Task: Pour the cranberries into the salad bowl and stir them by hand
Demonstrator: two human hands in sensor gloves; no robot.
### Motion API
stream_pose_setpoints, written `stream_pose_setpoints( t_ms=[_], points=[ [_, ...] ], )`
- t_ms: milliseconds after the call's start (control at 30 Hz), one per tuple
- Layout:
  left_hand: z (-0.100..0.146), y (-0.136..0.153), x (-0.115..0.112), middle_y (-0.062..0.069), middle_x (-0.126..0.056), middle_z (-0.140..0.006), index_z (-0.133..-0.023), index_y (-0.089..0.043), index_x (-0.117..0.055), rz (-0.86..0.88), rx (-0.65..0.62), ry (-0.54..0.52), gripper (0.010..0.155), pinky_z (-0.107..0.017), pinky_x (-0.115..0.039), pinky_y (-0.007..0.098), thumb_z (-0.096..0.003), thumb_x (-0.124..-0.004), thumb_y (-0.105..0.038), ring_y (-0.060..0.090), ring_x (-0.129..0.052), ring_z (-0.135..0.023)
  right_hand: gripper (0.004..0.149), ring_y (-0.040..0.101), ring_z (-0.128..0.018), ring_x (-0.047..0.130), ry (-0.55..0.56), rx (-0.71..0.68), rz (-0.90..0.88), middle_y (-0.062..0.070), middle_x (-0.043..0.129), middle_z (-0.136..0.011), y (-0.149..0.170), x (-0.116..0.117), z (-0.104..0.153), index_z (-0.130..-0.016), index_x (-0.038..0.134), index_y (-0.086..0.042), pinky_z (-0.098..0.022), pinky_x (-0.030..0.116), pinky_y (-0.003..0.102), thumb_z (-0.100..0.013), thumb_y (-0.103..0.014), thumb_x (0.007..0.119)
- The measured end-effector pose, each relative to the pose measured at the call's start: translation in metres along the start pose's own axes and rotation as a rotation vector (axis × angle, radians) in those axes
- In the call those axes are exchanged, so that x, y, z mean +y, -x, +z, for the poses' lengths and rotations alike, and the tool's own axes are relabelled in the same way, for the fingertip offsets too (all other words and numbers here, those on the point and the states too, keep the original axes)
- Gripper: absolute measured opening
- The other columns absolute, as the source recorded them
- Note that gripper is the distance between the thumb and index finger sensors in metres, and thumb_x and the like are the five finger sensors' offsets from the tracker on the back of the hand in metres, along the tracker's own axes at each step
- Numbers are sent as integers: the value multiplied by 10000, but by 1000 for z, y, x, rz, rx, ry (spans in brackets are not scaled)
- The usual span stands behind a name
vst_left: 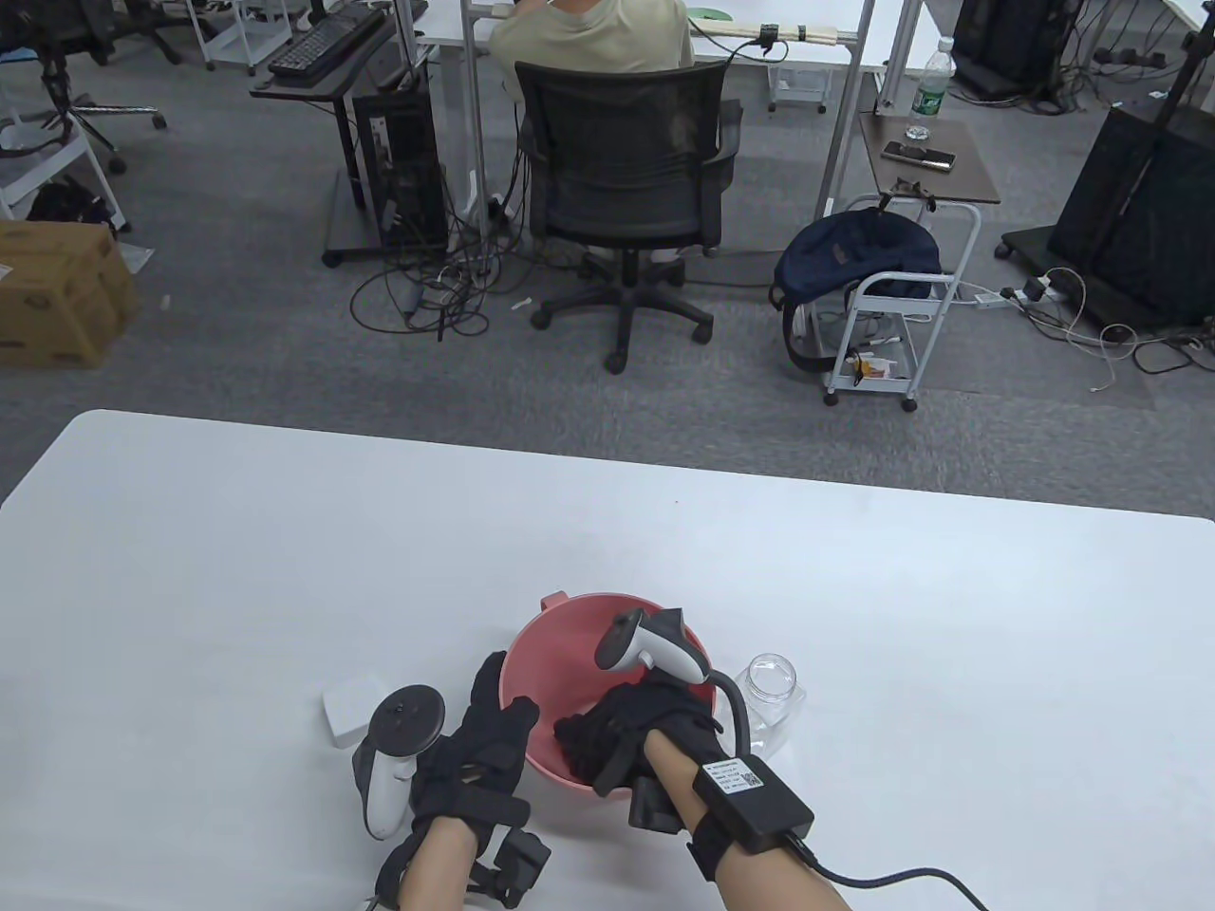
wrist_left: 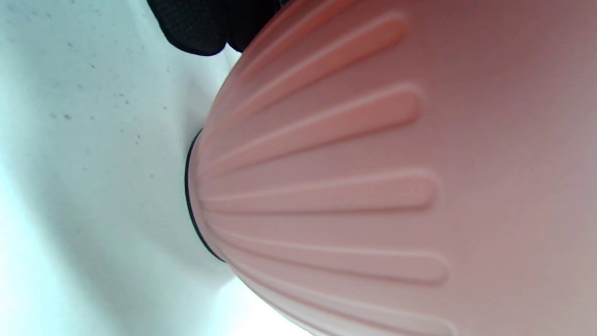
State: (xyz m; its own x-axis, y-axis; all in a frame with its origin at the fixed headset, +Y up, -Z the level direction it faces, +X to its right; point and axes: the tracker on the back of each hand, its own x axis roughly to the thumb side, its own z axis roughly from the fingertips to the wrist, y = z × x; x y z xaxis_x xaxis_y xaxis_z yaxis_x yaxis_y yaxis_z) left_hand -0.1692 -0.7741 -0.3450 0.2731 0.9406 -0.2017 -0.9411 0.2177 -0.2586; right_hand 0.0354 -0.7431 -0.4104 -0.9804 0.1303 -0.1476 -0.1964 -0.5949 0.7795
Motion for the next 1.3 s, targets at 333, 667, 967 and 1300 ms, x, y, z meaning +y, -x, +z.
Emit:
stream_pose_setpoints(
  t_ms=[333, 667, 967, 1300],
  points=[
    [0, 0, 0, 117, -306, -1251, -1160, -293, -110, -4, -4, 0, 716, -790, -571, 544, -641, -555, -508, 433, -507, -1109, 627, -14, -776, 888, -52, -32, 64, -152, 799, -1042, -3, 3, -3, -1035, 697, -510, -536, 833, 153, -503, -839, 660],
    [0, 0, 0, 119, -302, -1250, -1160, -299, -110, -9, -9, 2, 716, -791, -568, 546, -641, -553, -516, 439, -504, -1108, 651, -237, -1119, 682, -35, -101, 95, -560, 629, -1124, -7, 4, 1, -974, 477, -797, -894, 688, 308, -382, -807, 747],
    [0, 1, -1, 118, -303, -1251, -1161, -304, -114, -7, -10, 2, 712, -791, -568, 546, -641, -548, -526, 437, -502, -1109, 680, -229, -1220, 378, -28, -113, 89, -573, 447, -1196, -7, 4, 0, -979, 370, -825, -948, 581, 344, -411, -783, 741],
    [0, -1, -2, 113, -294, -1253, -1162, -312, -107, -30, -29, 7, 717, -793, -571, 541, -641, -542, -544, 430, -493, -1114, 635, 10, -1271, 209, -9, -128, 62, -448, 81, -1248, -3, 5, 3, -979, 327, -853, -963, 493, 393, -465, -795, 696]
  ],
)
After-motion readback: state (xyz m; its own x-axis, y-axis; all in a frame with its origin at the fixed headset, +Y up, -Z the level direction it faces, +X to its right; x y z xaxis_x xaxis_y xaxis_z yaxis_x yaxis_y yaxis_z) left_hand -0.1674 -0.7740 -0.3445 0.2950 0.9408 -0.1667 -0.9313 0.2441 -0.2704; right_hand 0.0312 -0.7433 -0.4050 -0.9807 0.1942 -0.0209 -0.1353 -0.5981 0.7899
